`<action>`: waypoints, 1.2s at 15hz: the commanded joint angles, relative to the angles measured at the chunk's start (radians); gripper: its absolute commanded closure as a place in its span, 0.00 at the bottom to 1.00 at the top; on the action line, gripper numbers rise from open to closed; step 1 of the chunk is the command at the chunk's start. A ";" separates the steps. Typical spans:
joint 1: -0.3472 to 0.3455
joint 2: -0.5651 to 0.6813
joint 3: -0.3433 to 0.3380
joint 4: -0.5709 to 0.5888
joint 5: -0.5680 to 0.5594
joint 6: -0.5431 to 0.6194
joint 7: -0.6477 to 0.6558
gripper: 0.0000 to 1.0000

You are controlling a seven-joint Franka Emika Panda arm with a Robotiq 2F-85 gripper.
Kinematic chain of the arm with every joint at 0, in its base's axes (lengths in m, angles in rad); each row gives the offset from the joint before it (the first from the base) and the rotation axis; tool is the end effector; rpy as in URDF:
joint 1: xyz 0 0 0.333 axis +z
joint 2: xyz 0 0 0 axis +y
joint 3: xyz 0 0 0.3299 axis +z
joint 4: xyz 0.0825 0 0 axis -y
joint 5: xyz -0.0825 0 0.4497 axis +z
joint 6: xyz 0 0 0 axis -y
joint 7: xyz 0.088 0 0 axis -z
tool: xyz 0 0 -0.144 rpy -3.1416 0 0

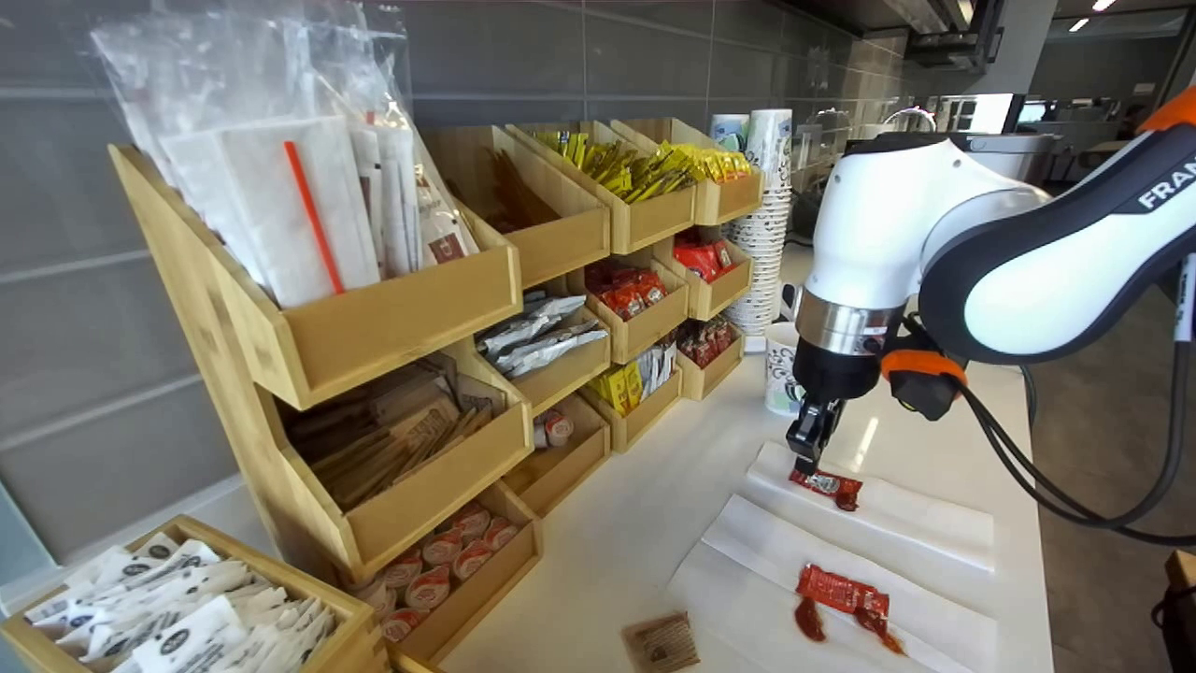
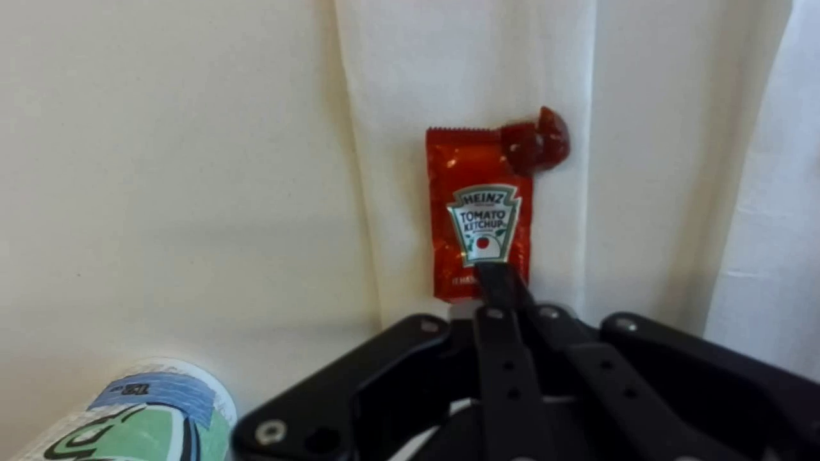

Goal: Press down the sauce sachet

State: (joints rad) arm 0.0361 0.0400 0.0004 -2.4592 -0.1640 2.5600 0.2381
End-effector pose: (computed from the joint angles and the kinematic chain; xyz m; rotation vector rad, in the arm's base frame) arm 0.5274 0.0184 0.2104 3.0529 -0.1026 0.1115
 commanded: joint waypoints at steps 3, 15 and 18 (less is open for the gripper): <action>0.000 -0.021 0.001 0.008 -0.061 -0.011 0.057 1.00; -0.022 -0.054 -0.011 -0.002 -0.037 -0.022 0.032 0.73; -0.034 -0.107 -0.017 -0.023 -0.018 -0.059 -0.021 0.54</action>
State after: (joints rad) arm 0.0151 0.0039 -0.0137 -2.4528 -0.1903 2.5454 0.2593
